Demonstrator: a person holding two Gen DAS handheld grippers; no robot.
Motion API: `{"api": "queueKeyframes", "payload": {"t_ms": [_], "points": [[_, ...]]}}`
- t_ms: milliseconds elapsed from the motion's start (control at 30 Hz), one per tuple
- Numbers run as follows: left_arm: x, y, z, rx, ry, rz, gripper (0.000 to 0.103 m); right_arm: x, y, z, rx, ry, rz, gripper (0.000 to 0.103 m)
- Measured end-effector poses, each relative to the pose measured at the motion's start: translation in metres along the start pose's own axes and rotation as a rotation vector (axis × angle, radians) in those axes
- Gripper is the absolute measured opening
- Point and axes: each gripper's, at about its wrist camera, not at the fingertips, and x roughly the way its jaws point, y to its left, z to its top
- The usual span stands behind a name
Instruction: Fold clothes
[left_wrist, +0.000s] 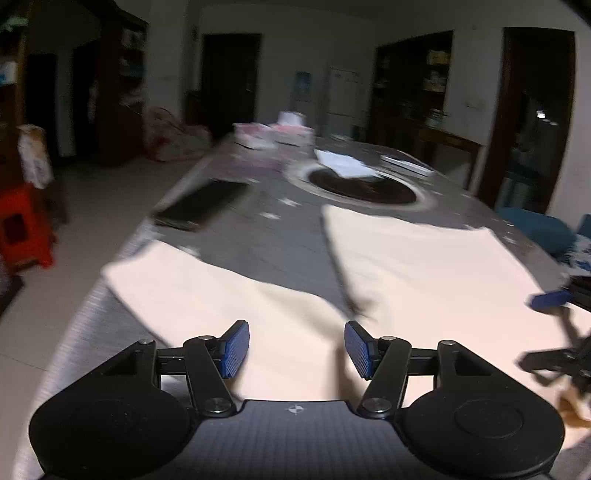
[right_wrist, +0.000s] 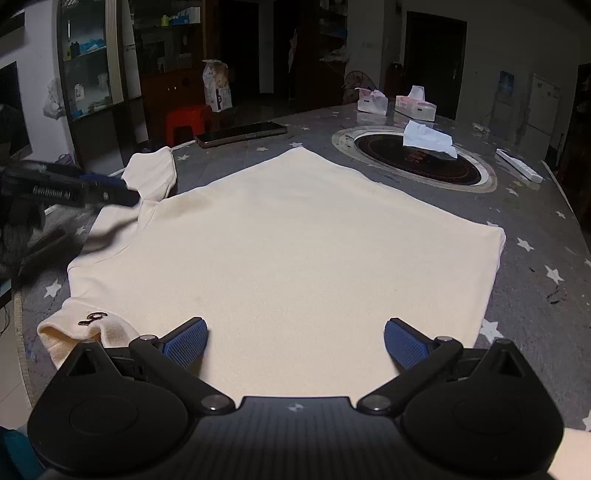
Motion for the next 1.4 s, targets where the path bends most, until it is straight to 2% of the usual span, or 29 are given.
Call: {"api": "queueKeyframes", "payload": {"t_ms": [100,200,267,333,400,433,467,533,633,800,900,1100,1200,1300,1400], "points": [[0.009,0.022,0.011,-0.059,0.002,0.12,0.06,0.0,0.002,-0.001,0.002,-0.005,-0.004,0.103],[0.026,0.035,0.019,-0.05,0.041,0.292,0.06,-0.001,0.004,-0.002,0.003,-0.006,-0.007,0.103],[0.036,0.043,0.023,-0.06,0.051,0.345,0.06,-0.001,0.004,-0.002,0.003,-0.006,-0.009,0.103],[0.045,0.05,0.026,-0.085,0.06,0.353,0.06,-0.001,0.004,-0.002,0.003,-0.005,-0.01,0.103],[0.05,0.05,0.027,-0.084,0.043,0.349,0.053,-0.001,0.004,-0.001,0.003,-0.004,-0.011,0.103],[0.052,0.05,0.028,-0.082,0.034,0.345,0.035,-0.001,0.004,-0.001,0.004,-0.003,-0.012,0.103],[0.053,0.05,0.027,-0.078,0.025,0.337,0.022,-0.001,0.004,-0.001,0.004,-0.002,-0.014,0.103],[0.053,0.048,0.024,-0.074,0.012,0.338,0.009,0.0,0.005,-0.001,0.006,0.0,-0.018,0.103],[0.044,0.055,0.022,-0.109,0.004,0.358,0.006,0.0,0.005,-0.001,0.007,0.001,-0.022,0.103],[0.009,0.068,0.012,-0.154,-0.02,0.433,0.005,-0.001,0.006,-0.001,0.005,0.006,-0.022,0.103],[-0.009,0.075,0.003,-0.169,-0.015,0.435,0.005,-0.002,0.006,-0.001,0.0,0.01,-0.018,0.103],[-0.003,0.083,-0.001,-0.179,0.041,0.437,0.008,-0.004,0.005,0.004,0.023,0.03,-0.025,0.103],[-0.01,0.077,0.008,-0.168,0.013,0.463,0.009,-0.013,0.007,0.002,0.018,0.022,-0.025,0.103],[-0.023,0.059,0.019,-0.14,-0.046,0.396,0.009,-0.022,0.01,0.001,0.001,0.019,-0.026,0.103],[-0.028,0.027,0.027,-0.086,-0.057,0.216,0.009,-0.023,0.016,0.0,-0.031,0.025,-0.036,0.103]]}}
